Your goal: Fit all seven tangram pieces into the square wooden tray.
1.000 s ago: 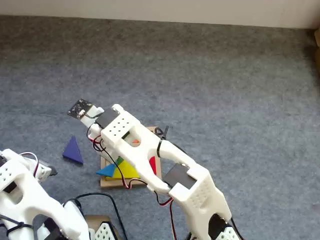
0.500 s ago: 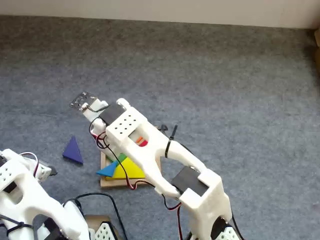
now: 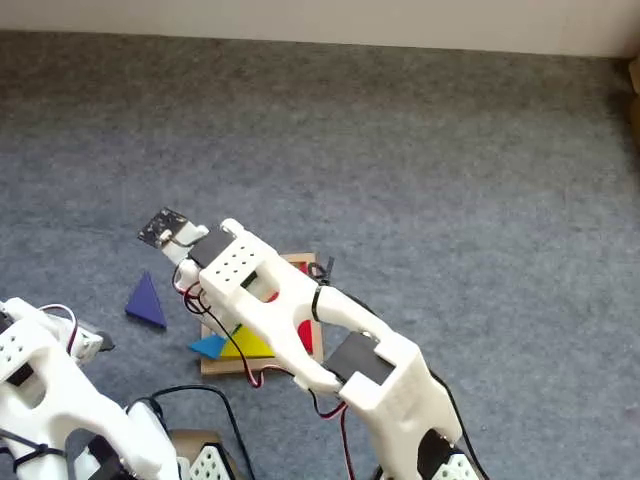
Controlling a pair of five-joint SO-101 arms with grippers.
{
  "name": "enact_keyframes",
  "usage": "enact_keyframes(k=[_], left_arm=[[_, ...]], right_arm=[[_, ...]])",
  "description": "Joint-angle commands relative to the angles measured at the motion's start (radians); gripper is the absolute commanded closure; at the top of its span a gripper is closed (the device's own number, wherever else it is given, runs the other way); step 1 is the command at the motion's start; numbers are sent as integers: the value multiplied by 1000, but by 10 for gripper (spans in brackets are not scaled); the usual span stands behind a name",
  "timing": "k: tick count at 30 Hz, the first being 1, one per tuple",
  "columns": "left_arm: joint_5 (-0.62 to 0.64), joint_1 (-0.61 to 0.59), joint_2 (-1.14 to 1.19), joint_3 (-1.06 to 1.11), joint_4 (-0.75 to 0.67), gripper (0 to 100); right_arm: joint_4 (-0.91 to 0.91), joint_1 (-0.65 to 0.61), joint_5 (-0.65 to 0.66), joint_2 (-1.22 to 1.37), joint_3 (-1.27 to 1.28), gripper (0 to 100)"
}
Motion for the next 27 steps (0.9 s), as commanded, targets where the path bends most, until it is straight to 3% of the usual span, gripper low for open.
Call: enact_keyframes(k=[1,12,18,27], left_arm=[[0,-10,-27,-59,-11,748],[0,-10,-27,-58,-11,748],[0,-10,-27,-58,-11,748],[0,-10,-27,-59,-11,748]], right_arm=[[-31,-5,-11,-18,-10,993],[33,48,-12,-171,-65,993],[38,-48,-26,-280,21,993],[-148,-163,-98,-348,222,993]])
